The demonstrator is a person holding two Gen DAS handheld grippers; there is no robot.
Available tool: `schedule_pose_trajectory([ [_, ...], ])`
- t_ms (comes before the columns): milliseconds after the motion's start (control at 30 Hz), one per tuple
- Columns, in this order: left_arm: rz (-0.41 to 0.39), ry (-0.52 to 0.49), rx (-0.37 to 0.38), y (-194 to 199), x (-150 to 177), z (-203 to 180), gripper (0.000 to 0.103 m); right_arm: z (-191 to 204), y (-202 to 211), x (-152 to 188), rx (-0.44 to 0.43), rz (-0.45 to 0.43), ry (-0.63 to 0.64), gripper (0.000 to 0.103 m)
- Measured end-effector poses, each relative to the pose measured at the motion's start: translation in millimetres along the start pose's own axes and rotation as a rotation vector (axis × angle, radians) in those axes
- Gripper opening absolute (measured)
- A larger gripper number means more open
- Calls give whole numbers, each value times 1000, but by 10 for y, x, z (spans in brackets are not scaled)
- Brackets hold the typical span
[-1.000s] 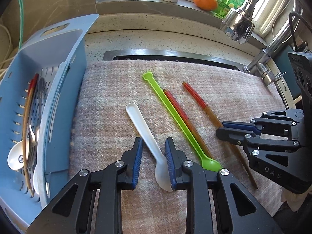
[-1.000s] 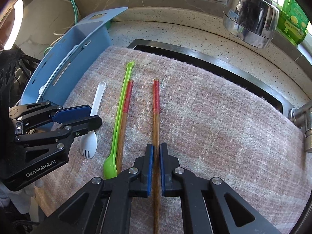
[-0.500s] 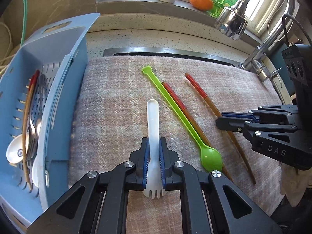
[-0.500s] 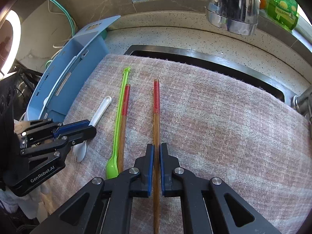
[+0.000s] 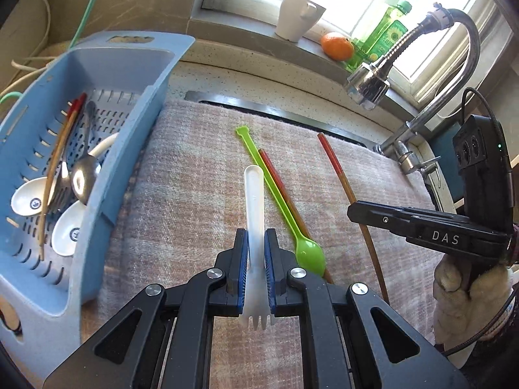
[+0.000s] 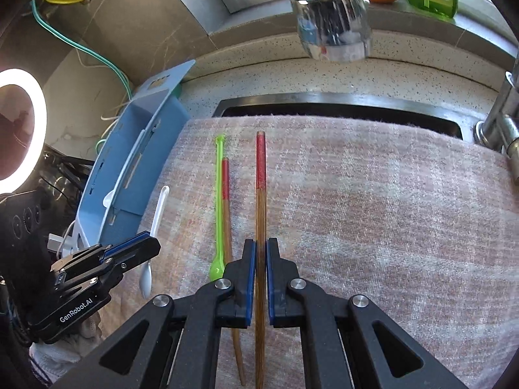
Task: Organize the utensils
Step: 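Carry the spork and chopstick into the basket and open both grippers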
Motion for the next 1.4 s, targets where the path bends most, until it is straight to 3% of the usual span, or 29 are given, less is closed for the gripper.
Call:
schedule_pose_trajectory([
  [333, -99, -12, -67, 520, -215, 327, 9, 733, 231, -375, -62, -80, 129, 6],
  [833, -147, 38, -161, 776, -417, 1123, 9, 1854, -207, -904, -127, -87, 225, 6],
  [1400, -123, 53, -194, 693, -527, 1477, 12, 2210, -722, -1203, -96, -51, 217, 7],
])
Point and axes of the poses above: each gripper's, at about its wrist camera, not at the fingertips, and y roughly against the way its jaws point, z to its left, x to its underside, the point moved 1 cm from there along -y, roughly the way its jaws point, and after that the axes turned 4 degrees about z, right-handed, at the moved point
